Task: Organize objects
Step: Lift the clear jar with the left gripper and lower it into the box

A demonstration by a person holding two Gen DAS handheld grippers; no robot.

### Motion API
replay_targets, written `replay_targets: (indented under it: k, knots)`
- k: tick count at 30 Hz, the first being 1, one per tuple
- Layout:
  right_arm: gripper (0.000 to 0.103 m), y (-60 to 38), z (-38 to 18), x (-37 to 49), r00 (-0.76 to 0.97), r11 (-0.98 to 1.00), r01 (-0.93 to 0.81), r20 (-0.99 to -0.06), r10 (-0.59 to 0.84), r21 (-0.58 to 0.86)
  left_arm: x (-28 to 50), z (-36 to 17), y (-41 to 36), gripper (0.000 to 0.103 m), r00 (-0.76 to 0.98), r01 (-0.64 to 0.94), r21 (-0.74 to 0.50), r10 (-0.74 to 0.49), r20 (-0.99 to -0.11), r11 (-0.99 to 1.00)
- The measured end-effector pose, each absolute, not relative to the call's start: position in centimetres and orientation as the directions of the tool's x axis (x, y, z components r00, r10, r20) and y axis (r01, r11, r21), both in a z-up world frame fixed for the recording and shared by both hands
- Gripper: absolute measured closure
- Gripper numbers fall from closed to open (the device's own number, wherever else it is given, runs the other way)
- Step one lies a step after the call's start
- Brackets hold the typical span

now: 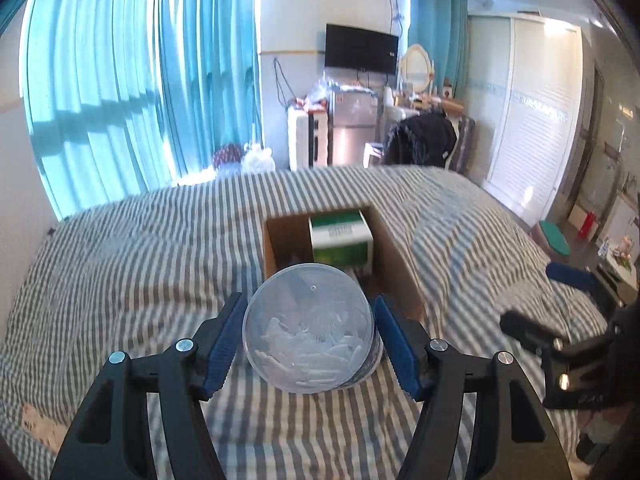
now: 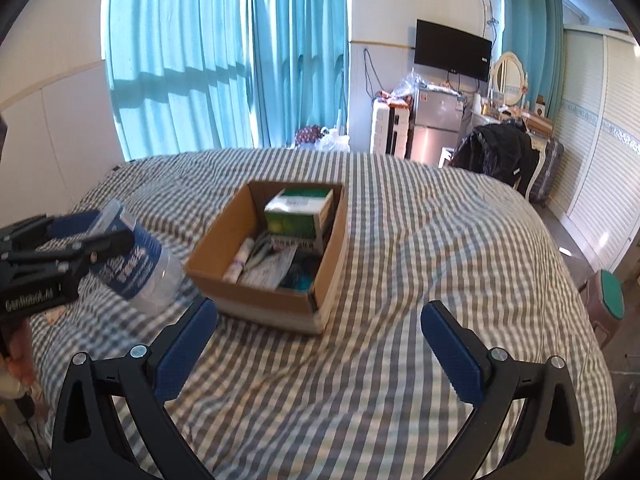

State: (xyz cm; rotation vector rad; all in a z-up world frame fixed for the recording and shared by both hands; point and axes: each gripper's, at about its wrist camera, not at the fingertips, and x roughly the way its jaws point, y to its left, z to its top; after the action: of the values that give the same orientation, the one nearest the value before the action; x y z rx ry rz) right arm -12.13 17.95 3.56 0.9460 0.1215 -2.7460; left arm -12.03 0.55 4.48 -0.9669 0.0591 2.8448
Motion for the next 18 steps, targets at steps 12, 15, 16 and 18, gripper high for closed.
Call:
replay_targets:
  k: [12,15,16,18]
  knots:
    - [0.0,16.9,4.0,-21.6,-0.775,-0.972,0.237,-0.603,-0.189,0.0,-23.4,2.6,2.1,0.036,-0.769,-0.13,-0.011,0.108,-0.63,-0.991]
    - [0.0,17.0,3.1,-23.7,-0.774,-0.975,0.222,-0.606,-0.186,0.015,-25.2,0.4,2.7,0.036,-0.748,-0.131,-0.003,0.101,-0.656,-0.991]
    - [0.0,17.0,2.7,-24.2,-0.771,-0.976,0.219,-0.609,-0.187,0.023,-25.5,-0.4,3.0,0.036,-0.739,-0.133,-0.001,0.1,-0.667,-0.991]
    - [0.0,17.2,2.0,-25.2,-0.762,-0.977,0.212,-0.619,-0.189,0.036,-26.6,-2.3,3.2,0.036,-0.711,-0.139,0.0,0.1,-0.696,-0.99]
